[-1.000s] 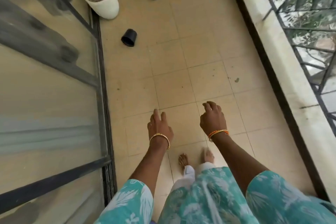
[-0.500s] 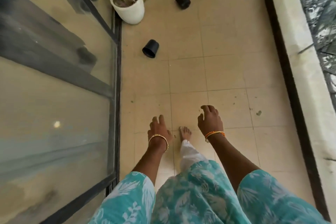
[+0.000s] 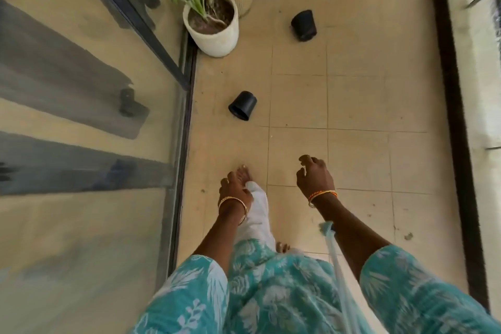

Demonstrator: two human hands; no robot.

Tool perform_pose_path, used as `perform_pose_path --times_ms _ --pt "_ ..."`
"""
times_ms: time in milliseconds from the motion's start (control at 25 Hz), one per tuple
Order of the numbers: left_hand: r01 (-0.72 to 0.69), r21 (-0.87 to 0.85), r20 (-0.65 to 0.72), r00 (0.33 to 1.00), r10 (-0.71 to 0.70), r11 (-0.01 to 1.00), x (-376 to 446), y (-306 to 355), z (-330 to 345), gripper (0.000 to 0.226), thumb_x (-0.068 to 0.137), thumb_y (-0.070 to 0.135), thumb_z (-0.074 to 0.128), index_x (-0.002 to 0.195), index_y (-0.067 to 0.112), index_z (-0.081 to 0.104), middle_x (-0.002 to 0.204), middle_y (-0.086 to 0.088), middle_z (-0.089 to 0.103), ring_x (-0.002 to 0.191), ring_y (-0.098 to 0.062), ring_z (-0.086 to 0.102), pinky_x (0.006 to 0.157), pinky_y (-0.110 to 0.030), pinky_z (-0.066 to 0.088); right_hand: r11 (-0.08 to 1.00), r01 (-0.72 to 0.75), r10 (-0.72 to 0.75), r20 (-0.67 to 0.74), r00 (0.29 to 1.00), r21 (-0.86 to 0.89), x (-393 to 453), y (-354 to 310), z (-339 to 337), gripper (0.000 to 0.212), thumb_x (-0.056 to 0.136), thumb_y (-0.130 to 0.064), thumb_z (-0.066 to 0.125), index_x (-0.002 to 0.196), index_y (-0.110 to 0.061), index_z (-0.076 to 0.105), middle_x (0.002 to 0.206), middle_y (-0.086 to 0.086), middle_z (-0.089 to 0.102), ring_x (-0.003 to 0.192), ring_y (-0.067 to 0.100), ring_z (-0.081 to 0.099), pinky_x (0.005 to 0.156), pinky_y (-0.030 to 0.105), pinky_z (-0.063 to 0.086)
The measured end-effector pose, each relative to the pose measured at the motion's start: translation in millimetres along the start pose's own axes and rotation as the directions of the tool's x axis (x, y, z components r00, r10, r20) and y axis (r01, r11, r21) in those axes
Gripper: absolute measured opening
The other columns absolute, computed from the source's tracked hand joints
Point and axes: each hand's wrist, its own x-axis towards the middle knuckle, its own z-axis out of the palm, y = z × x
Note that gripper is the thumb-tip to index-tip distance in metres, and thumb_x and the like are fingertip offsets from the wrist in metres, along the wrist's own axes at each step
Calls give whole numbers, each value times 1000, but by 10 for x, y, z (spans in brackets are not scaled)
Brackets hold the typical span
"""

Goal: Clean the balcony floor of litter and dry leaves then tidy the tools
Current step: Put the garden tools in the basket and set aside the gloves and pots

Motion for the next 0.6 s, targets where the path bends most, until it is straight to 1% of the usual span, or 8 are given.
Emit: perform_pose_path --times_ms 80,280,480,600 --pt "42 -1 33 999 -42 999 458 64 -166 55 89 18 52 140 11 33 136 -18 42 124 -36 45 98 -41 39 1000 -19 19 12 1000 -19 491 -205 94 36 87 -6 48 122 -9 54 116 14 60 113 30 48 82 38 49" --pt "53 104 80 995 -62 993 1673 94 -403 50 90 15 48 138 11 35 134 -17 44 121 -34 47 96 -43 44 997 11 -3 99 995 -80 1661 -574 502 35 89 -8 48 124 -8 53 124 12 54 117 29 46 82 37 47" --pt "45 100 106 993 -55 994 2864 106 -222 43 93 15 45 136 14 41 132 -15 47 120 -32 49 94 -42 46 993 33 -11 191 981 -115 2730 -606 1158 34 89 -15 52 122 -7 53 125 14 53 117 31 47 87 38 46" --pt "21 92 97 995 -30 996 3586 135 -24 41 93 14 46 134 14 44 131 -14 48 120 -31 49 95 -40 45 979 111 -56 301 952 -171 3316 -613 1661 35 91 -22 52 124 -9 51 121 14 55 112 32 51 86 37 46"
